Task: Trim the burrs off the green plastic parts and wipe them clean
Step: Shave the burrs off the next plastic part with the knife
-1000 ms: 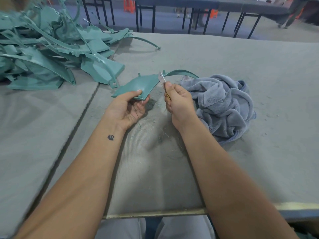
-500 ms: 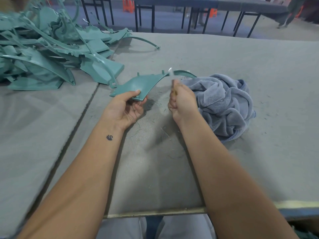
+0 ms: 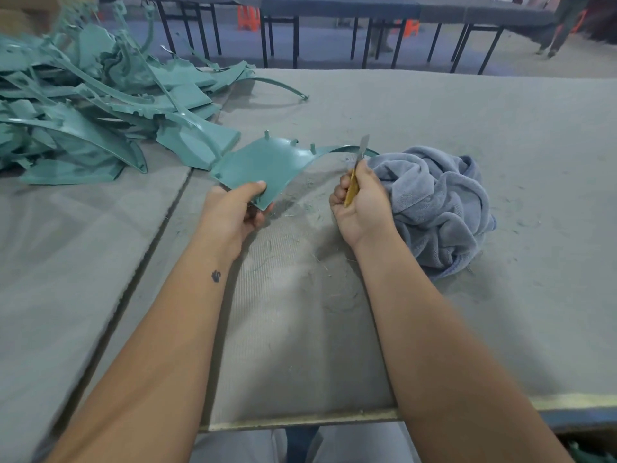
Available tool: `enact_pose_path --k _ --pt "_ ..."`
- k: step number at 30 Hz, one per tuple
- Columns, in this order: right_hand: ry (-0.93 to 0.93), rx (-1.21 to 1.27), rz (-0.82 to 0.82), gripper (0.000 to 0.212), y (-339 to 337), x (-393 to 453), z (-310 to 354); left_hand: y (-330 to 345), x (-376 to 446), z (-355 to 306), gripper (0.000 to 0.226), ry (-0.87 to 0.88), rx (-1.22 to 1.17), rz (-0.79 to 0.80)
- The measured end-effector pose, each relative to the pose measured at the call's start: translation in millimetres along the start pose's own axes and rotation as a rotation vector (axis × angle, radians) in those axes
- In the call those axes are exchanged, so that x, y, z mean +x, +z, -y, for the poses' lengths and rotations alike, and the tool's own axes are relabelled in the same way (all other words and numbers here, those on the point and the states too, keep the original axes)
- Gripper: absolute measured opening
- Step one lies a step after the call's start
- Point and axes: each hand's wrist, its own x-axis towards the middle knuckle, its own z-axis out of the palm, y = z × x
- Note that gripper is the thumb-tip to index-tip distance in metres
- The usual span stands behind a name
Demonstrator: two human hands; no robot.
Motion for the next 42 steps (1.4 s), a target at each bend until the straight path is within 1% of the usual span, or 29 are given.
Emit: enact_pose_path --k 1,3,4,5,7,8,11,12,13,14,16,18,21,22,24,27,29,30,31,34,36,38,41,42 --pt "-0.015 -0.026 0.013 0.021 0.2 -0.3 0.3 -0.3 2.0 1.7 0.033 0.050 0.084 -0.060" --pt "-0.045 -0.109 0.044 0.019 0.1 -1.1 1.7 -3.6 1.7 5.1 0.066 0.197 0.309 -0.142" --pt "-0.061 -0.141 0.061 0.017 -0.3 -1.6 2.2 -4.3 -1.4 5.6 0.072 0.274 0.440 -0.153" --pt "-0.073 -0.161 0.079 0.016 -0.7 -2.0 3.0 -4.7 -4.2 6.0 0.066 0.343 0.585 -0.159" --pt "-0.092 -0.194 0.112 0.015 -1.2 -2.7 3.8 -5.5 -8.9 7.4 0.044 0.422 0.859 -0.191" --pt "-0.097 -0.215 0.126 0.015 -1.2 -2.9 4.1 -5.5 -9.9 8.1 0.036 0.457 0.956 -0.227" --pt "-0.095 -0.279 0.144 0.015 -0.8 -3.0 3.4 -5.3 -8.9 10.2 0.020 0.584 1.141 -0.351" --pt "-0.095 -0.293 0.138 0.015 -0.4 -2.8 3.2 -5.1 -8.2 10.5 0.018 0.643 1.164 -0.353" --pt "-0.095 -0.298 0.128 0.016 -0.1 -2.8 3.1 -4.5 -7.1 10.6 0.018 0.706 1.167 -0.314" --pt "-0.096 -0.297 0.119 0.016 0.2 -3.0 3.5 -3.3 -7.0 9.9 0.019 0.762 1.153 -0.240" --pt "-0.091 -0.284 0.107 0.016 1.2 -3.6 4.3 0.5 -7.2 9.2 0.025 0.823 1.131 -0.048" --pt "-0.078 -0.277 0.104 0.016 1.9 -4.5 4.7 5.1 -7.4 12.2 0.037 0.842 1.166 0.102" --pt "-0.069 -0.276 0.097 0.016 3.1 -5.4 6.0 15.4 -4.4 16.0 0.057 0.774 1.193 0.210" --pt "-0.068 -0.276 0.095 0.016 3.5 -5.5 6.3 19.3 -1.9 15.1 0.062 0.751 1.206 0.210" --pt "-0.063 -0.278 0.090 0.018 3.7 -5.5 7.2 27.0 5.8 9.7 0.068 0.745 1.281 0.162" --pt "-0.055 -0.282 0.075 0.023 4.2 -4.9 7.4 38.4 18.3 -3.4 0.069 0.716 1.423 0.146" --pt "-0.056 -0.289 0.077 0.024 5.5 -4.5 7.2 45.2 24.2 -12.7 0.054 0.721 1.549 0.157" --pt "-0.065 -0.293 0.086 0.024 6.3 -4.3 7.2 48.2 24.9 -17.0 0.045 0.745 1.617 0.154" --pt "-0.076 -0.294 0.101 0.024 7.0 -4.3 7.6 50.7 25.1 -20.6 0.041 0.777 1.656 0.157" --pt "-0.084 -0.273 0.168 0.024 8.7 -5.3 8.2 53.3 20.8 -27.5 0.043 0.799 1.684 0.184" --pt "-0.071 -0.270 0.218 0.025 8.4 -6.4 8.2 50.6 15.2 -30.5 0.035 0.743 1.716 0.146" --pt "-0.056 -0.328 0.246 0.027 6.5 -7.7 7.3 45.6 11.7 -28.7 0.035 0.673 1.716 0.093" --pt "-0.047 -0.434 0.253 0.030 3.3 -9.4 6.5 35.5 12.2 -14.7 0.056 0.613 1.614 0.018" --pt "-0.049 -0.473 0.249 0.032 2.9 -10.4 6.3 32.3 12.1 -8.4 0.058 0.601 1.554 0.002"
